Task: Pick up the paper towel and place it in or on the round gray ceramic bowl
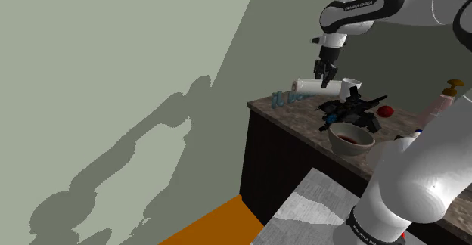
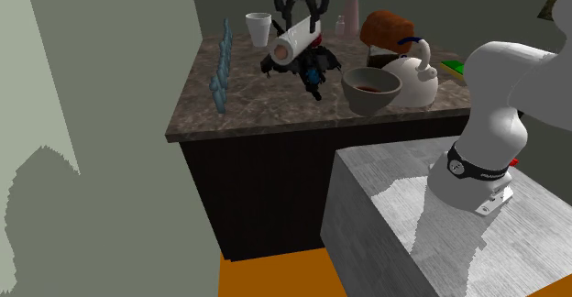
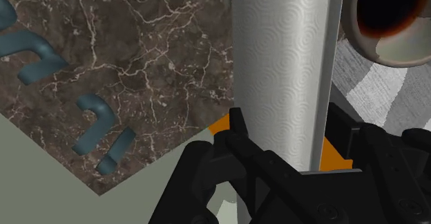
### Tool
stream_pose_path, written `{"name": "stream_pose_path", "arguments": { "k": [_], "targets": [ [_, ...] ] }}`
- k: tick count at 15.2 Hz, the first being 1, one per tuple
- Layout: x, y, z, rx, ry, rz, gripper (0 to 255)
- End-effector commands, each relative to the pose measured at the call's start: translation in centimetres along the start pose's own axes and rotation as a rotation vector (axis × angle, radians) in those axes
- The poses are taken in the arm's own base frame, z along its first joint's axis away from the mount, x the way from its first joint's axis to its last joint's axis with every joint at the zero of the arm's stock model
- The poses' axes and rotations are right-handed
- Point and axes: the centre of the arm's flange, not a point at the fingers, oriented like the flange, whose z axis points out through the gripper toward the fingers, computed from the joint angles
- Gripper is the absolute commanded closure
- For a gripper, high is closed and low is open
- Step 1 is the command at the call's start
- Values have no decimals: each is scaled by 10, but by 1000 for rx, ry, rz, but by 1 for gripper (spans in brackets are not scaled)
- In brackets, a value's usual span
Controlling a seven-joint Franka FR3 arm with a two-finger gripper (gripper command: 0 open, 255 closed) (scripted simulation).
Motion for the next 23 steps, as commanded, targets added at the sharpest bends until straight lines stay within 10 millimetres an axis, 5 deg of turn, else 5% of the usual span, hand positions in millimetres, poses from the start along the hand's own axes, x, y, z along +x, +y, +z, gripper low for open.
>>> {"name": "stream_pose_path", "arguments": {
  "k": [1, 16, 23],
  "targets": [
    [-13, -26, -2, -2, -2, -1, 255],
    [-92, -204, -14, -2, -2, -1, 255],
    [-91, -203, 23, -2, -2, -1, 255]
  ]
}}
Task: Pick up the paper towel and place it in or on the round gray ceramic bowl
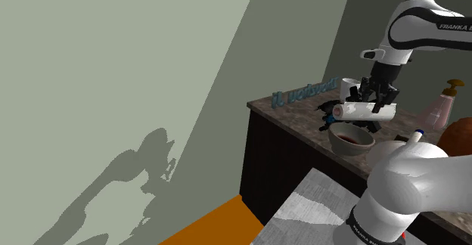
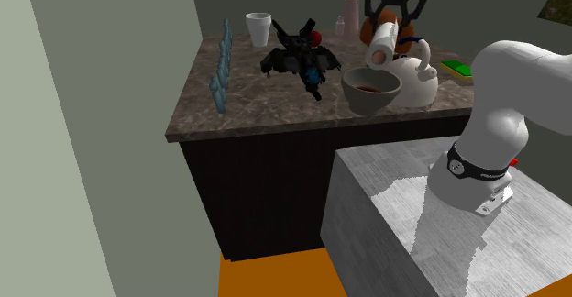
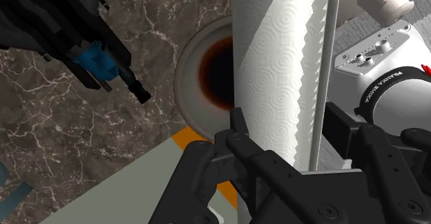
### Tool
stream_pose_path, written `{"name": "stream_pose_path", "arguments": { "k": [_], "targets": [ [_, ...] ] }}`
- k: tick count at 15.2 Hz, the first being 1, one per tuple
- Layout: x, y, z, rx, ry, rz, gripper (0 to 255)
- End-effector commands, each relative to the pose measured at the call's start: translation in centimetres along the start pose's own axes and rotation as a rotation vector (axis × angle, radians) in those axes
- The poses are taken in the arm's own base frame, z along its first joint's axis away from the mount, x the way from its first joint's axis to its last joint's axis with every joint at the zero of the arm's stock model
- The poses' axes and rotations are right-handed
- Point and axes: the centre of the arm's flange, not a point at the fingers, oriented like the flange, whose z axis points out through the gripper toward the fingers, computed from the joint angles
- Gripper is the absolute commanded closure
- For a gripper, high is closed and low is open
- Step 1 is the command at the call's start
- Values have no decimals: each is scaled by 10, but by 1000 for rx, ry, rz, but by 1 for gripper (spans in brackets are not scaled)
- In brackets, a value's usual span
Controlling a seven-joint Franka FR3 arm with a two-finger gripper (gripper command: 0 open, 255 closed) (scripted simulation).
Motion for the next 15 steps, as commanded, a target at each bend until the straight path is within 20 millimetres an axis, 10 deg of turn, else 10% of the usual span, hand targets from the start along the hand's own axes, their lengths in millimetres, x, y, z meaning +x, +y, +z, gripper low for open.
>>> {"name": "stream_pose_path", "arguments": {
  "k": [1, 15],
  "targets": [
    [0, 0, 11, 0, 0, 0, 255],
    [1, 2, 70, 0, 0, 0, 255]
  ]
}}
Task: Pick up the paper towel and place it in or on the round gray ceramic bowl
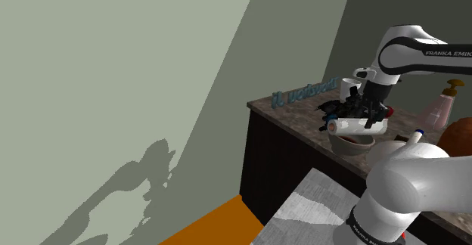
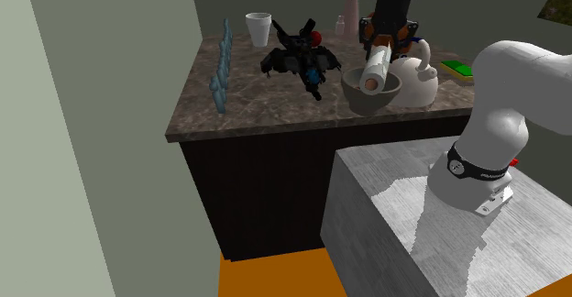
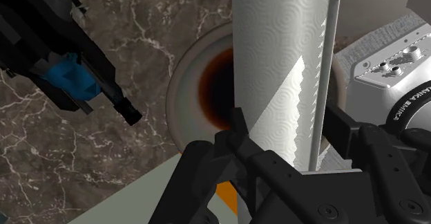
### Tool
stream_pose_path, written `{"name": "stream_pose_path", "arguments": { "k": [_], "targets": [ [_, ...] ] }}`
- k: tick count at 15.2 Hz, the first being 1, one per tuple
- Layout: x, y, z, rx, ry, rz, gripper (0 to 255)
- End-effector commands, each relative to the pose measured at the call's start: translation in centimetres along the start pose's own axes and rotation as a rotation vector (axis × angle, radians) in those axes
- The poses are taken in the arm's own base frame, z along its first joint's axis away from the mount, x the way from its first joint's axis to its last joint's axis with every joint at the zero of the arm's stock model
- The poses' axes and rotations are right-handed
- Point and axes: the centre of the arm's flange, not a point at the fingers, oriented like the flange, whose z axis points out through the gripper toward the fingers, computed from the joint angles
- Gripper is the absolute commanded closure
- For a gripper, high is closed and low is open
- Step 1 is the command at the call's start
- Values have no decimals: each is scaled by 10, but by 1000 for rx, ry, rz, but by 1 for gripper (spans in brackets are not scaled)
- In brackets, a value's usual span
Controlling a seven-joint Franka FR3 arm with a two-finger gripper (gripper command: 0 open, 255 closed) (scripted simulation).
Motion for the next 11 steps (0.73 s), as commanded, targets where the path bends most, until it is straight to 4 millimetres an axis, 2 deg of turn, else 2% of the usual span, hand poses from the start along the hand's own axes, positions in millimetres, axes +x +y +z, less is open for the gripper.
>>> {"name": "stream_pose_path", "arguments": {
  "k": [1, 4, 5, 10, 11],
  "targets": [
    [1, 0, 3, 5, 2, -2, 255],
    [1, 0, 3, 5, 2, -2, 255],
    [1, 0, 4, 5, 2, -2, 0],
    [1, 0, 3, 5, 2, -2, 0],
    [1, 0, -10, 5, 2, -2, 0]
  ]
}}
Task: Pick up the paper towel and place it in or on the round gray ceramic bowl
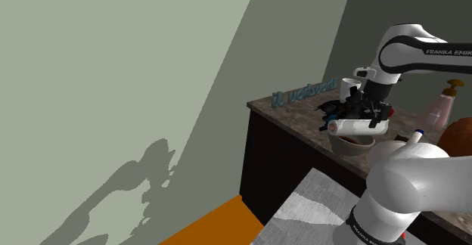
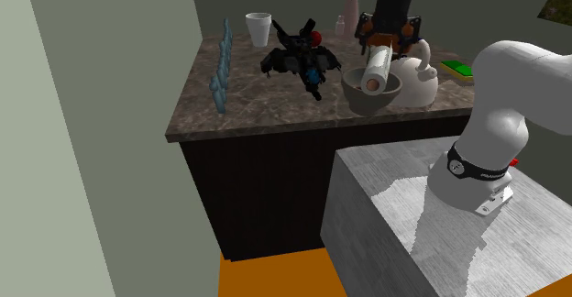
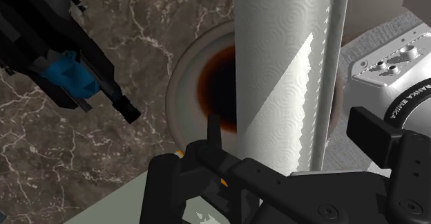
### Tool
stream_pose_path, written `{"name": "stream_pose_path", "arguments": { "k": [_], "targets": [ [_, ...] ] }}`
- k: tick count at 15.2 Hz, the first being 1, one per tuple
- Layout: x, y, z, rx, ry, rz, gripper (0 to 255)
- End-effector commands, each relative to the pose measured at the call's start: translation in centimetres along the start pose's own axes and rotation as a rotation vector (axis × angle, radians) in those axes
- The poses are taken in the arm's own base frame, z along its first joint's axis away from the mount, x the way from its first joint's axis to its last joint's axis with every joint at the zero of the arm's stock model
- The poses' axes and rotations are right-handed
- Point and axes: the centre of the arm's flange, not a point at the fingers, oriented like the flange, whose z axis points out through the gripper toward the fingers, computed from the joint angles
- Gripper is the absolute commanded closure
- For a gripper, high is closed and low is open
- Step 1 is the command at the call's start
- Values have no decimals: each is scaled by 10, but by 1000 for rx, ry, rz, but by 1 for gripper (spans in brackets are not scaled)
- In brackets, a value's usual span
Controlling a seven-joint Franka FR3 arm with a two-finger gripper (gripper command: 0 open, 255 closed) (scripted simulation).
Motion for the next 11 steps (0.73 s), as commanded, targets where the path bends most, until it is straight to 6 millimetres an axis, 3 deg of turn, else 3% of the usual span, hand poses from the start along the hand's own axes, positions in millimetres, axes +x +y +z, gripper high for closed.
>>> {"name": "stream_pose_path", "arguments": {
  "k": [1, 3, 11],
  "targets": [
    [0, 1, -21, 0, 0, 0, 0],
    [0, 1, -44, 0, 0, 0, 0],
    [0, 1, -44, 0, 0, 0, 0]
  ]
}}
